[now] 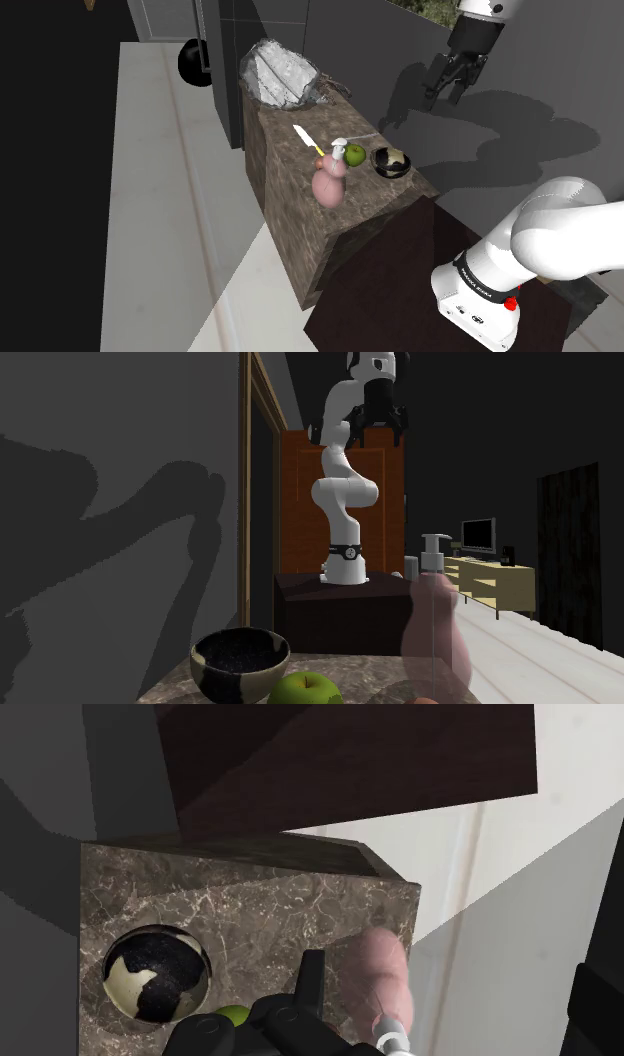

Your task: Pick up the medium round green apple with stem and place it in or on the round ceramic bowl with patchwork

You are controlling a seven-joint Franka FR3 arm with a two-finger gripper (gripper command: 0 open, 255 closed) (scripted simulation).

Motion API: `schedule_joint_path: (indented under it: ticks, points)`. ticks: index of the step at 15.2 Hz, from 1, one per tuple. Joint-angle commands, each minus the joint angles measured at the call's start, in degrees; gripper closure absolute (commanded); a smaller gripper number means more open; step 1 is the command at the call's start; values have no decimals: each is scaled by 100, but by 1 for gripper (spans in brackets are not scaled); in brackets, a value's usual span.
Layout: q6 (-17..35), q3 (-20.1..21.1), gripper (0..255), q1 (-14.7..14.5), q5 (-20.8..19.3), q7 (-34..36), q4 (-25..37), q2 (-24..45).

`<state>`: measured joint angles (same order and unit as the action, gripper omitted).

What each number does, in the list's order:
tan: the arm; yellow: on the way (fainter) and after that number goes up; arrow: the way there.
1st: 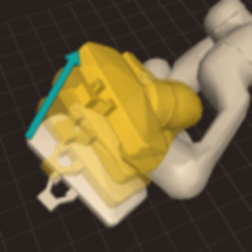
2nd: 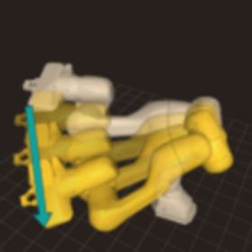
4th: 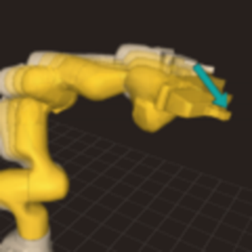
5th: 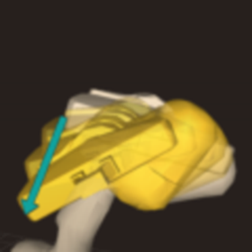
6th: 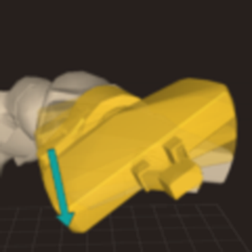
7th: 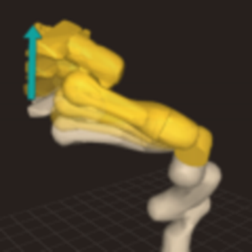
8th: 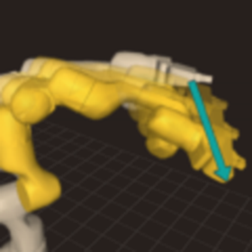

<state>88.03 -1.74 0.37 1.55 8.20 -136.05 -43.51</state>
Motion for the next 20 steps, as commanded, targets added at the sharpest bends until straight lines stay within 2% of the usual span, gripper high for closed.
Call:
schedule_joint_path:
  ticks: [1, 10, 20]
  points:
    - [0, 0, 0, 0, 0, 0, 0, 0]
    - [1505, -440, 0, 236, -133, -221, -121, 1467]
    - [2856, -905, 0, 420, 55, -567, 440, 3495]
